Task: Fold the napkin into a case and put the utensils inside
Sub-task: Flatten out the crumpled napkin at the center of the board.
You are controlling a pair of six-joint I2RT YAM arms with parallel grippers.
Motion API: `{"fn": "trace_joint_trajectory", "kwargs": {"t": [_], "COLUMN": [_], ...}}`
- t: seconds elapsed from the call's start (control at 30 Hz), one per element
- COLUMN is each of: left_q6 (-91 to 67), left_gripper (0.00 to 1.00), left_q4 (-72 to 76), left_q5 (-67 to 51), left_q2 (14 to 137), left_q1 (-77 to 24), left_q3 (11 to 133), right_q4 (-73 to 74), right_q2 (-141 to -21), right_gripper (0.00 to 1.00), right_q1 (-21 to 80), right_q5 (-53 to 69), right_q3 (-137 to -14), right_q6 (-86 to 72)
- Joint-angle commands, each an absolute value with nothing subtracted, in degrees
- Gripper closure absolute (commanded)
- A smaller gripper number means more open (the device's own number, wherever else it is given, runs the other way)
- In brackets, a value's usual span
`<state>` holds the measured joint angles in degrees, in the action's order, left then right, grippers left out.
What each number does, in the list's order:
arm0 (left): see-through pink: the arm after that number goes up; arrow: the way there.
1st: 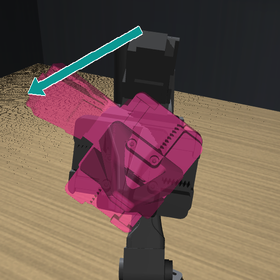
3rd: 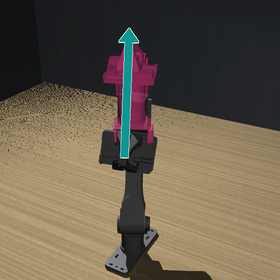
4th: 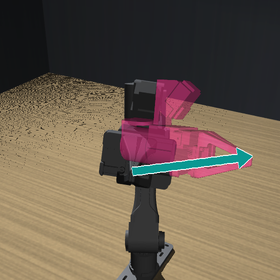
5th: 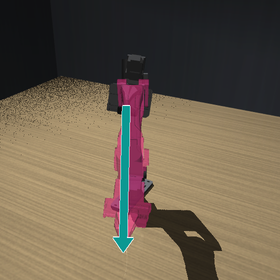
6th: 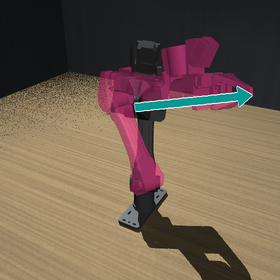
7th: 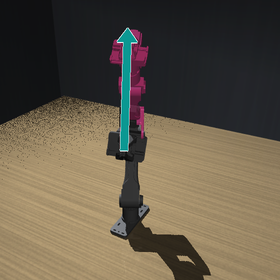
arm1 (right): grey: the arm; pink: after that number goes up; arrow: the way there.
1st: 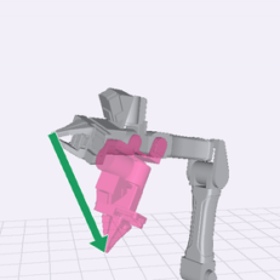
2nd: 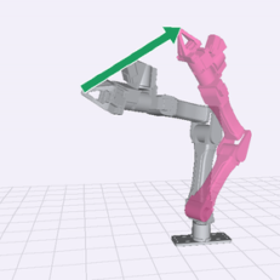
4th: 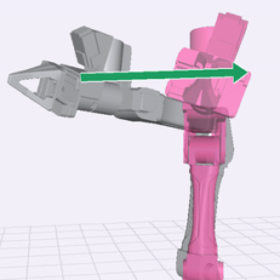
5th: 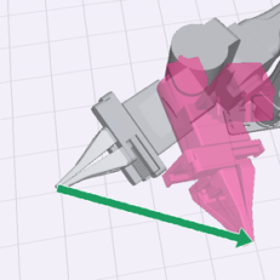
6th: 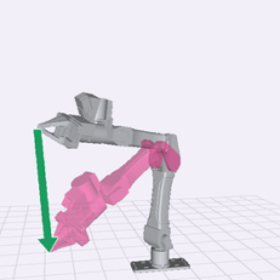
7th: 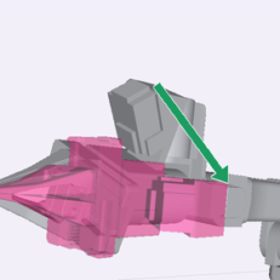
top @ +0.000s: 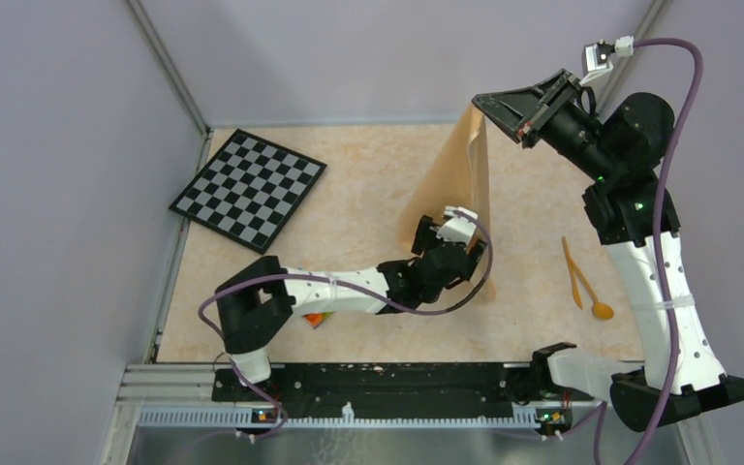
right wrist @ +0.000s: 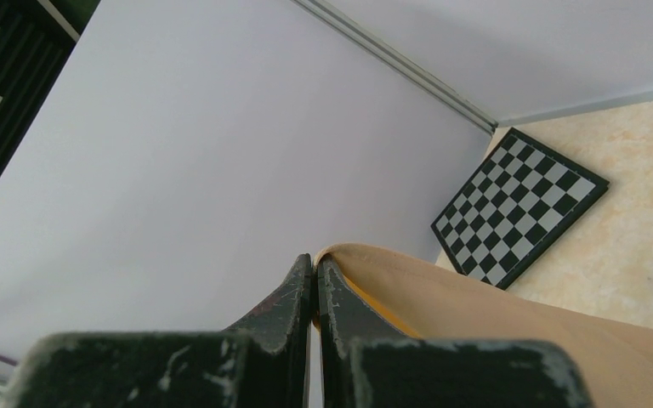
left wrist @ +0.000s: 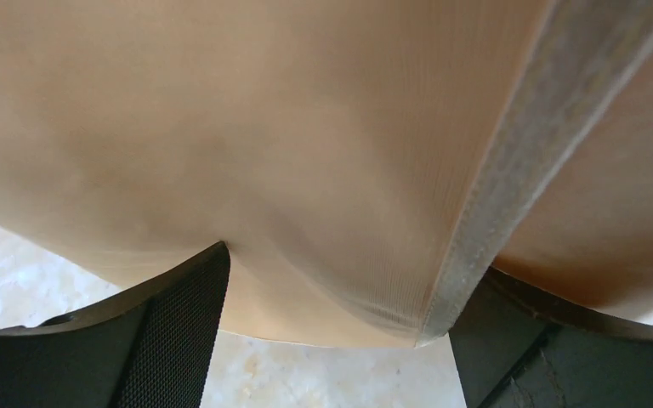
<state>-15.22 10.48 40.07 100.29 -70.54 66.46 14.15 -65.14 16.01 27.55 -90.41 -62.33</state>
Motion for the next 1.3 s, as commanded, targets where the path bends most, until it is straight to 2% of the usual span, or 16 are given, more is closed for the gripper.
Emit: {"fn": "trace_joint_trajectory", "kwargs": {"t": [0.0,0.1,0.2,0.3,0.4,0.43,0.6,0.77,0.9,1.0,1.1,1.2,1.23,1.27], "left_q6": [-13.2,-13.9,-14.0,-13.6,-13.2,-12.9,-5.8,-2.8,-2.0,0.1,4.2,7.6,8.2,7.2], "left_gripper": [0.07,0.08,0.44,0.67,0.95,1.0,1.0,1.0,1.0,1.0,1.0,1.0,1.0,1.0], "left_q4": [14.4,13.7,11.7,5.1,-4.6,-7.7,-20.9,-33.3,-39.6,-38.3,-37.6,-35.3,-34.6,-34.4], "left_q5": [40.5,40.9,43.9,45.1,43.7,43.1,36.6,23.0,19.3,18.6,23.3,30.4,30.8,25.7], "left_q2": [103.9,105.5,104.0,98.7,90.1,86.7,71.6,65.0,65.1,63.4,62.8,64.5,65.8,67.6], "left_q1": [-69.4,-68.4,-68.2,-68.3,-68.5,-68.8,-72.7,-76.9,-79.6,-79.6,-79.6,-78.9,-76.7,-71.0], "left_q3": [72.5,73.9,73.7,72.6,71.6,71.5,76.5,89.7,99.1,100.0,99.3,96.9,96.2,95.8], "right_q4": [11.7,12.7,14.1,20.2,27.3,29.1,28.4,23.2,18.0,13.2,14.4,19.1,20.5,21.3], "right_q2": [-63.7,-63.6,-63.4,-63.7,-62.8,-61.8,-52.9,-43.9,-39.2,-35.7,-33.8,-33.2,-33.5,-34.0], "right_gripper": [1.0,1.0,1.0,1.0,1.0,1.0,1.0,1.0,1.0,1.0,1.0,1.0,1.0,1.0], "right_q1": [16.2,16.3,16.3,16.3,16.2,16.2,16.2,16.2,16.2,16.2,16.2,16.2,16.2,16.2], "right_q5": [28.7,28.4,28.2,25.9,20.7,18.1,10.8,19.7,27.4,28.0,20.3,6.3,1.9,-3.1], "right_q3": [-93.7,-94.3,-94.4,-97.1,-100.5,-100.9,-97.3,-94.4,-95.6,-93.9,-90.7,-85.0,-83.0,-81.0], "right_q6": [-63.3,-62.6,-60.7,-53.4,-44.0,-41.2,-31.8,-27.6,-29.7,-32.1,-31.3,-31.2,-31.5,-31.7]}}
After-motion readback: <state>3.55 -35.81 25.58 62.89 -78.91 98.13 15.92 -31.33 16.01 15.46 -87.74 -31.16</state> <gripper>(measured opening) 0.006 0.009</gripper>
